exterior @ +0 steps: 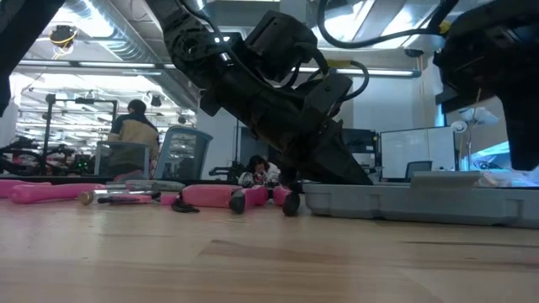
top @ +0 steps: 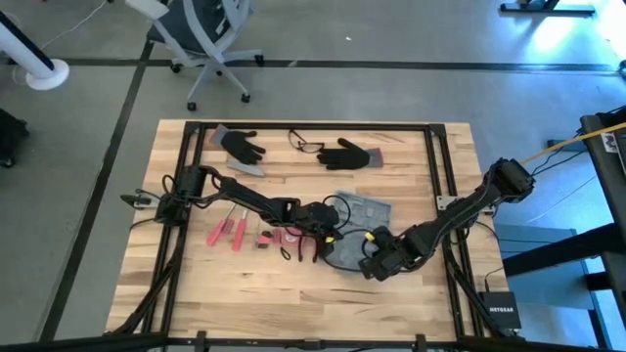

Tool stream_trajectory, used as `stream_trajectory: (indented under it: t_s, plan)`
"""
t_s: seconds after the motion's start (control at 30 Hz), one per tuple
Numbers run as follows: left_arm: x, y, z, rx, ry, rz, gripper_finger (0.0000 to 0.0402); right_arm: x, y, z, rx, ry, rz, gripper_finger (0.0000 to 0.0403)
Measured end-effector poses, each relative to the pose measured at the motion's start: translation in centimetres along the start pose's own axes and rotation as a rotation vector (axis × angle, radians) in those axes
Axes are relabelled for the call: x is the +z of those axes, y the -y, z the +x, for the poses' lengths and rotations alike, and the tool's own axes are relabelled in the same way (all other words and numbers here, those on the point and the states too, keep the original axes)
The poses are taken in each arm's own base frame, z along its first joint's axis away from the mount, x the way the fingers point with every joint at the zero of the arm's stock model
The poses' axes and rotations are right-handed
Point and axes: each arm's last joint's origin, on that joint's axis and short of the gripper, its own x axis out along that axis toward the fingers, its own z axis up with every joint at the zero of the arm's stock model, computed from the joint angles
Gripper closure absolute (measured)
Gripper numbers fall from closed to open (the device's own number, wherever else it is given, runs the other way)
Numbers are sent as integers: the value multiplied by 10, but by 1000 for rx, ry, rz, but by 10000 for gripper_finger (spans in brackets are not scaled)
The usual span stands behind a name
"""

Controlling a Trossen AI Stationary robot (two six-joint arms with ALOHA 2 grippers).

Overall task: Prefit tool cases
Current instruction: Put the black electrical tape into the prefit tool case

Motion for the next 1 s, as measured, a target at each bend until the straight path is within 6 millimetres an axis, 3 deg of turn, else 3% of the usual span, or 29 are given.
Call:
stream_trajectory:
  t_s: [0.6,0.83,1.0]
  plan:
    - [0,4,-1,-16,-1,36,402,1,0,15,-51,27,28,403]
    - [16,23,-23,-50,9,190,402,2,-2,8,-7,57,20,403]
    - [26,27,-38,-47,10,201,402,5,-1,-4,26,93,14,403]
